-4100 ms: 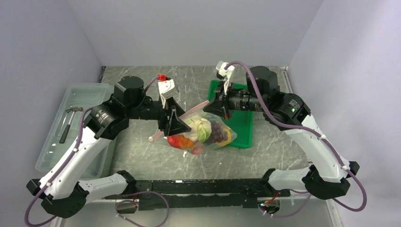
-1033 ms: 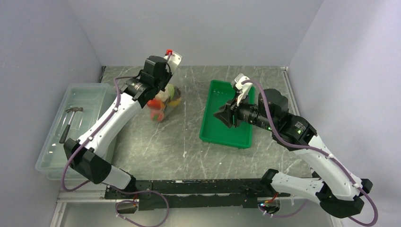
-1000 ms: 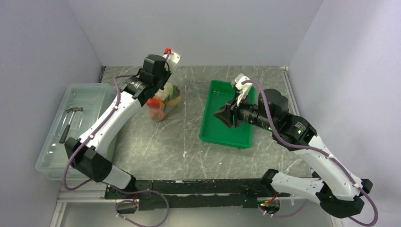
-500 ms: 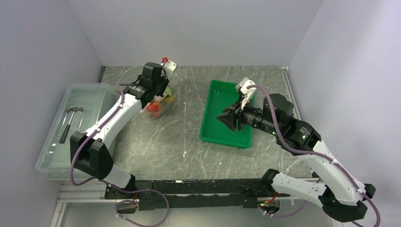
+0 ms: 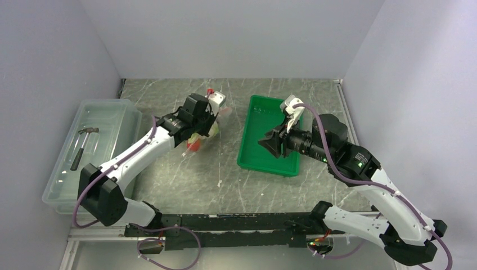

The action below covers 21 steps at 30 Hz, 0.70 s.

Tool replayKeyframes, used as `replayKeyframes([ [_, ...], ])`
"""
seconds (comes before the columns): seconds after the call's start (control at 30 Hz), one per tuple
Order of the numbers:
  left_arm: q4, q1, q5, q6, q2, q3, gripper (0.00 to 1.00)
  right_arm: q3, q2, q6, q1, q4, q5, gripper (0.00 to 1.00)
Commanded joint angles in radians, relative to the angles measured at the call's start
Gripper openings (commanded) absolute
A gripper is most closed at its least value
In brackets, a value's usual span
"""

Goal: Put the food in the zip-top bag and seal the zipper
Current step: Place the zipper food storage bag at the center of the board.

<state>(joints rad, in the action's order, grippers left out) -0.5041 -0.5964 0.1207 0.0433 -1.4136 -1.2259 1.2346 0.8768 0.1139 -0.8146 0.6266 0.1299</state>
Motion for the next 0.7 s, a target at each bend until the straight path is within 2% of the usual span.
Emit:
replayKeyframes([
  [0.0, -0.001, -0.014, -0.067, -0.161, 0.078, 0.072, 0.00, -0.003, -0.023, 0.014, 0.001, -0.039, -0.030, 0.44],
  [0.27, 0.021, -0.037, -0.086, -0.284, 0.132, 0.189, 0.00, -0.039, -0.031, 0.031, 0.002, -0.044, -0.060, 0.51],
  [0.37, 0.032, -0.067, -0.085, -0.319, 0.162, 0.232, 0.08, -0.062, -0.038, 0.036, 0.002, -0.051, -0.079, 0.56],
  [0.67, 0.040, -0.154, -0.083, -0.368, 0.246, 0.296, 0.21, -0.095, -0.039, 0.048, 0.002, -0.072, -0.127, 0.68],
])
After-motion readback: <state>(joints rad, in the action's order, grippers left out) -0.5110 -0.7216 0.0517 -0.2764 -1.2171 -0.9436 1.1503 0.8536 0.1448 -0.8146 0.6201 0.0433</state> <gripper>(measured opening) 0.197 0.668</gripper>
